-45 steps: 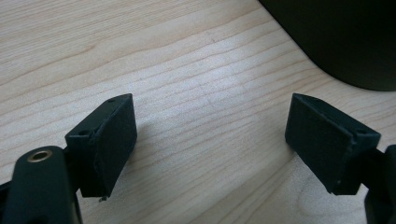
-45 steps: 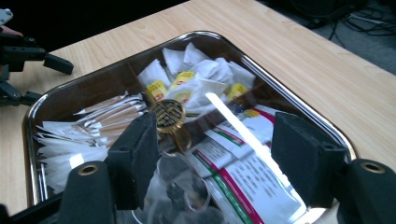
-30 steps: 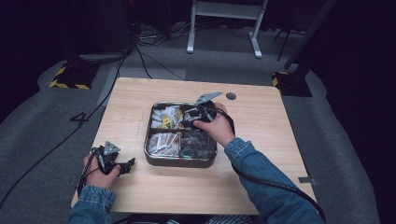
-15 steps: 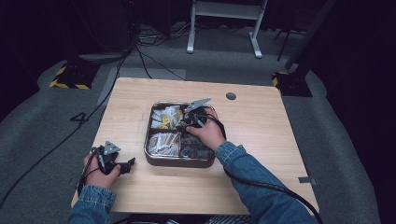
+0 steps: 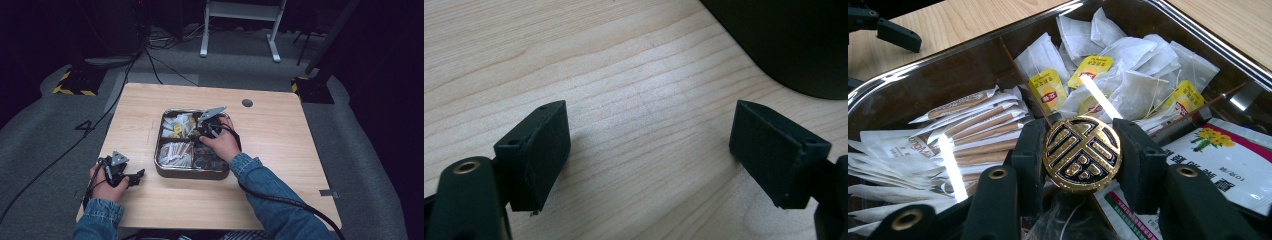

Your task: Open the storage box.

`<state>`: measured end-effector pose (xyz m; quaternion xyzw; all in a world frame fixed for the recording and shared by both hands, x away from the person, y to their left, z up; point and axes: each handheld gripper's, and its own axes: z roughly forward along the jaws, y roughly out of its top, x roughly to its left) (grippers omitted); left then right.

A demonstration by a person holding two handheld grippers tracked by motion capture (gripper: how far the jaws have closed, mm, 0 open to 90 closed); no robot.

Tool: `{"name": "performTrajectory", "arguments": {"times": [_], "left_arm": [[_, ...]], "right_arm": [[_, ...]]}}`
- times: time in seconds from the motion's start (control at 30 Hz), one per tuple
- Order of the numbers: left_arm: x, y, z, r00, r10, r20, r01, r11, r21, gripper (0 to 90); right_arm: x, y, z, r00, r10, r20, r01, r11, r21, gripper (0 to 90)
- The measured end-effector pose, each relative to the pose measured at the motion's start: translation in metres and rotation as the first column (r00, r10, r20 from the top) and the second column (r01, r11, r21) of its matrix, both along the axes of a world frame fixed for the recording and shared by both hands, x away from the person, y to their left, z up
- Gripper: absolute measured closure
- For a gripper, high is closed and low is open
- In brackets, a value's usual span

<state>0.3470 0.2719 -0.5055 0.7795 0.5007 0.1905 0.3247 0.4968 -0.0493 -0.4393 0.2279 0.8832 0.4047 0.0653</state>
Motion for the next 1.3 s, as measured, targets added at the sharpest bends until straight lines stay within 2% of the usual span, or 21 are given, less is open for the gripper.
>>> {"name": "performTrajectory", "arguments": {"times": [0.27, 0.6, 1.03, 1.3], "left_arm": [[0.0, 0.0, 0.0, 1.0, -0.003, -0.004, 0.003, 1.0, -0.001, 17.1], [0.001, 0.0, 0.0, 1.0, -0.004, -0.004, 0.004, 1.0, -0.001, 17.2], [0.001, 0.0, 0.0, 1.0, -0.003, -0.001, 0.003, 1.0, -0.001, 17.2], [0.001, 0.0, 0.0, 1.0, -0.003, -0.001, 0.003, 1.0, -0.002, 17.2]], "right_arm": [[-0.002, 0.001, 0.007, 0.9998, -0.006, 0.02, 0.006, 1.0, -0.003, 59.2], [-0.003, -0.006, 0.04, 0.9978, -0.001, 0.066, -0.001, 0.999, 0.033, 59.2], [-0.005, -0.031, 0.08, 0.9923, -0.013, 0.124, 0.006, 0.999, 0.052, 59.2], [-0.003, -0.052, 0.095, 0.9889, -0.044, 0.142, 0.036, 0.997, 0.061, 59.2]]}}
